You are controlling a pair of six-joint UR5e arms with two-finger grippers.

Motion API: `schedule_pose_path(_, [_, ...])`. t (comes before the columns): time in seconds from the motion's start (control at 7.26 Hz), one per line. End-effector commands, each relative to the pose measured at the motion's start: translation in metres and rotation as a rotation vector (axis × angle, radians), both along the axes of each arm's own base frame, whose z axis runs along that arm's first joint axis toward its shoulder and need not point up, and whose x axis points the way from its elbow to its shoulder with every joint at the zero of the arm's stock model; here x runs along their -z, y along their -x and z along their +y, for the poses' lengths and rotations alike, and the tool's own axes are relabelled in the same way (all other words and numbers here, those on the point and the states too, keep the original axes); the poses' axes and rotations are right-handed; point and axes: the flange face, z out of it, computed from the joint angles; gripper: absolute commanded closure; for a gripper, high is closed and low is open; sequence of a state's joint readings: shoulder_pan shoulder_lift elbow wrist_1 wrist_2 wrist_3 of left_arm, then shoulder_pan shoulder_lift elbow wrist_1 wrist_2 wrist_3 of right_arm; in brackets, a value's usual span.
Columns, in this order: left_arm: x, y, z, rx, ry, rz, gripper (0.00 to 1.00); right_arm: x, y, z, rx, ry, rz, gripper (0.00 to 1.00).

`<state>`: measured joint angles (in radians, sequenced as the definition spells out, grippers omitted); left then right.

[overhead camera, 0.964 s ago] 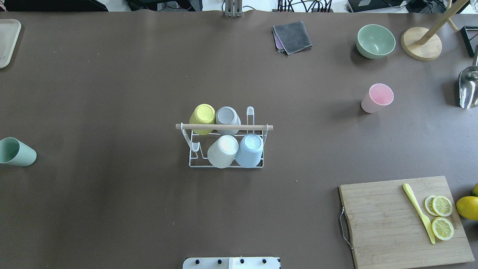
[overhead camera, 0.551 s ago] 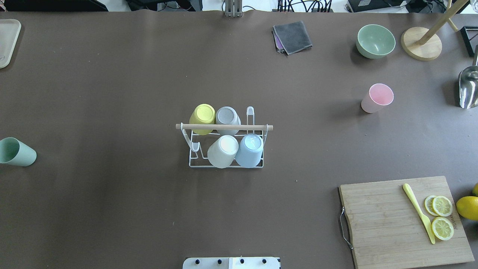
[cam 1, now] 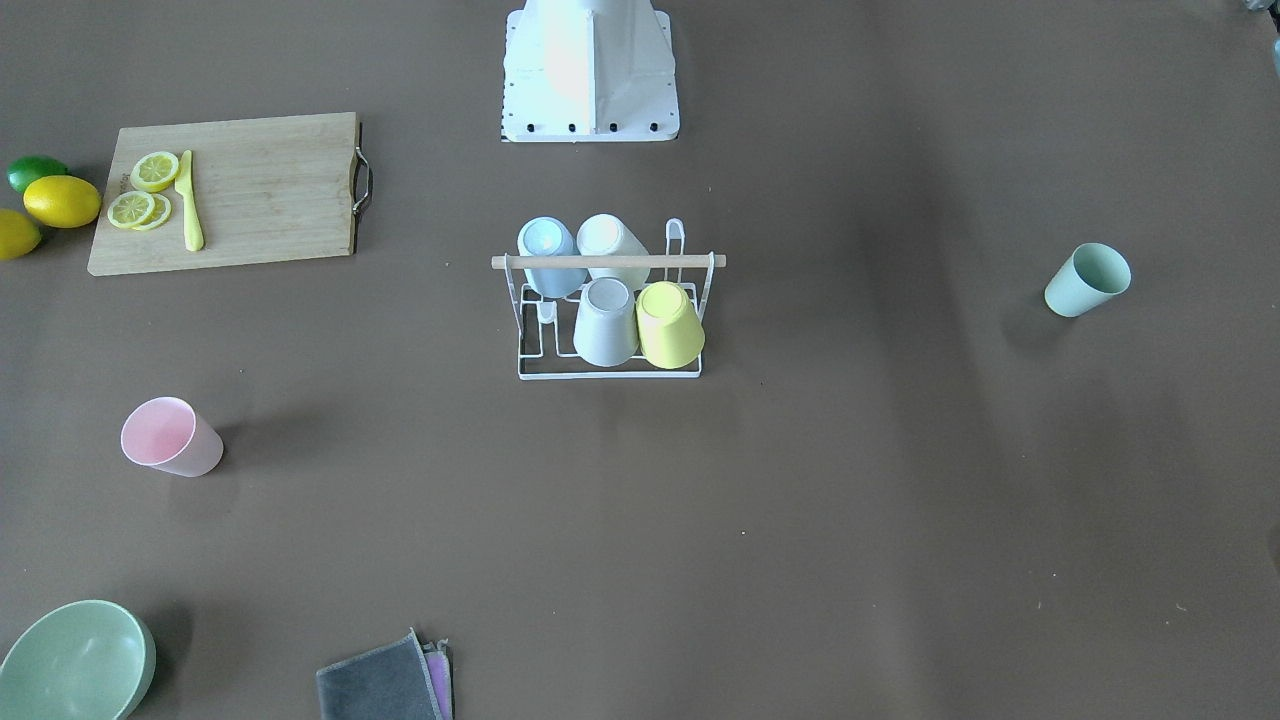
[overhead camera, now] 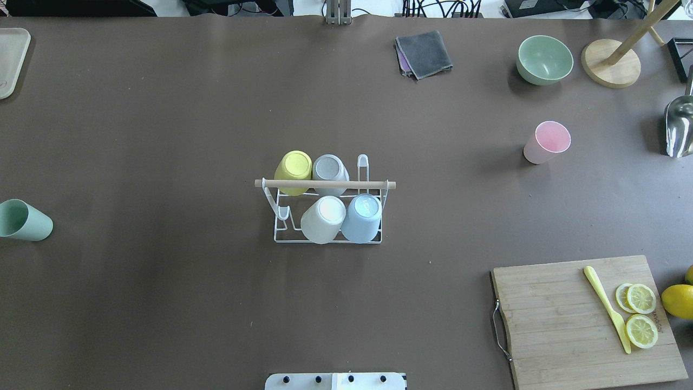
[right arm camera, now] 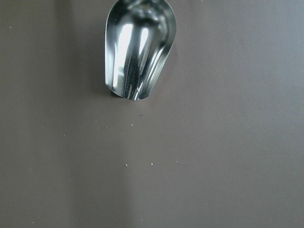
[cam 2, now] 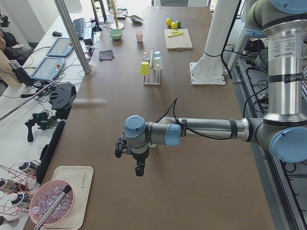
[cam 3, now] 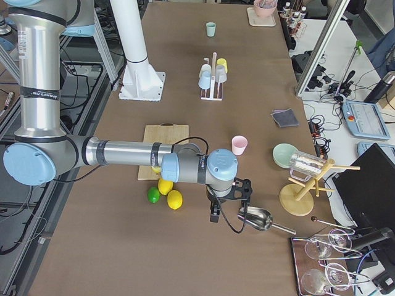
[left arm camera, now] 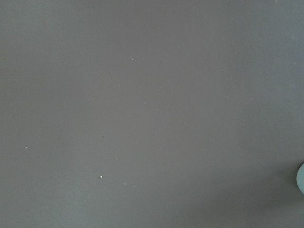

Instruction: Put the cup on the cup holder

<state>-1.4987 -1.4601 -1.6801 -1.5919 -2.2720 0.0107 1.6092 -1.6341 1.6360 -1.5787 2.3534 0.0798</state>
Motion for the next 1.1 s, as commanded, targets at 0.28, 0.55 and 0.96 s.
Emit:
schedule_pose_path(0.28, [0.001,0.000,0.000,0.000,-0.002,0.000,0.02,0.005,0.000,-0.001,-0.002,-0.010,-0.002,0.00])
schedule_pose_path(0.55, [0.004,0.000,-0.002,0.000,-0.008,0.002,0.02,0.030,0.014,-0.014,0.031,-0.070,0.005,0.00])
schedule_pose_path(0.96, [-0.001,0.000,0.001,0.000,0.001,0.001,0.02,0.067,0.019,-0.021,0.037,-0.143,-0.053,0.00])
